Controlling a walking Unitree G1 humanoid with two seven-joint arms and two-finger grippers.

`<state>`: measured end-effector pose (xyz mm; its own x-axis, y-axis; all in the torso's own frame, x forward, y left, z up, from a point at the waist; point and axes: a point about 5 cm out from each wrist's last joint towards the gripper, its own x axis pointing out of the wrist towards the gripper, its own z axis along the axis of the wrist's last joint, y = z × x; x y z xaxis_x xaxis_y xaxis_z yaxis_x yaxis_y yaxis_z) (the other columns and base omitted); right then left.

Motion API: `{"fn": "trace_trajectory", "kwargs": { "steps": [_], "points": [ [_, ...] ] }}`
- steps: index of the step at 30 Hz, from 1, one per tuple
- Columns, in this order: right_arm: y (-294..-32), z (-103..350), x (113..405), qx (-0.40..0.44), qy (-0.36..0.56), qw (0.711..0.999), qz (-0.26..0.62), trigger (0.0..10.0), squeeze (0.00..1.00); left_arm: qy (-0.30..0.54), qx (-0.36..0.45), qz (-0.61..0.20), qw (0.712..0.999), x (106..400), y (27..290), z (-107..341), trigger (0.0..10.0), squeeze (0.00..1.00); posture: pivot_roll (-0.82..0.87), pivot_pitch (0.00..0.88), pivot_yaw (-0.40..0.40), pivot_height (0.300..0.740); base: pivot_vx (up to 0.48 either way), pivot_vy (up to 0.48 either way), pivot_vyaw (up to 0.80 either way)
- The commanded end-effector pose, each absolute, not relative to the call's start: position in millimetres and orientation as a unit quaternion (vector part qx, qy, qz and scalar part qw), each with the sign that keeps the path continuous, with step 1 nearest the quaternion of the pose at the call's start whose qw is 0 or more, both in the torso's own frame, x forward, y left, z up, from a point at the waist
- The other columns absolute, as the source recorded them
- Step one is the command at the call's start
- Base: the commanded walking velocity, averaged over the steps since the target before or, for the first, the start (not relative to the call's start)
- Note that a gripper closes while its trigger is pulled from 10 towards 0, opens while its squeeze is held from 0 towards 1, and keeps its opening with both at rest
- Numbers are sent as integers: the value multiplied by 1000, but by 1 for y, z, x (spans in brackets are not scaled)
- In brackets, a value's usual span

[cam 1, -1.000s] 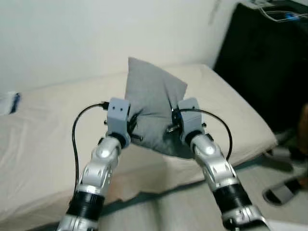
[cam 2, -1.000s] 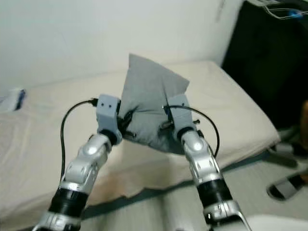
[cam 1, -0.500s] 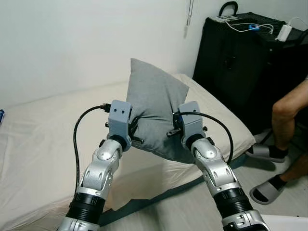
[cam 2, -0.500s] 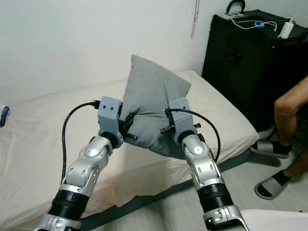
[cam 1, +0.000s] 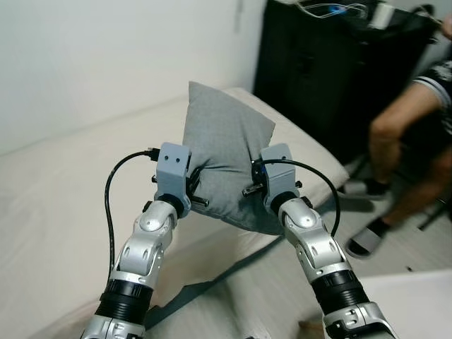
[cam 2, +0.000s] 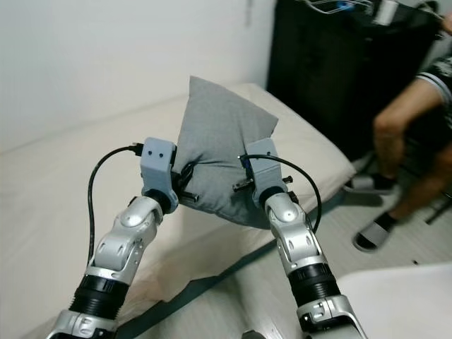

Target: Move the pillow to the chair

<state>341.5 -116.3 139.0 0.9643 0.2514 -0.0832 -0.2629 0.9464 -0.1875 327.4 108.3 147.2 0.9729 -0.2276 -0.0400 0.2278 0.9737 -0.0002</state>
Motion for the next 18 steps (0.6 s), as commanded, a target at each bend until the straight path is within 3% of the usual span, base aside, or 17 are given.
{"fn": "trace_trajectory", "kwargs": {
  "steps": [1,18],
  "points": [
    [-137,134,341,-96,42,991,82,10000,0,-9,15,-57,998,330,132,156,10000,0,20,58,7,740,0,0,-800],
    [-137,135,342,-97,41,991,82,10000,0,-8,15,-50,999,330,135,156,10000,0,17,53,5,740,0,0,-800]
  ]
}}
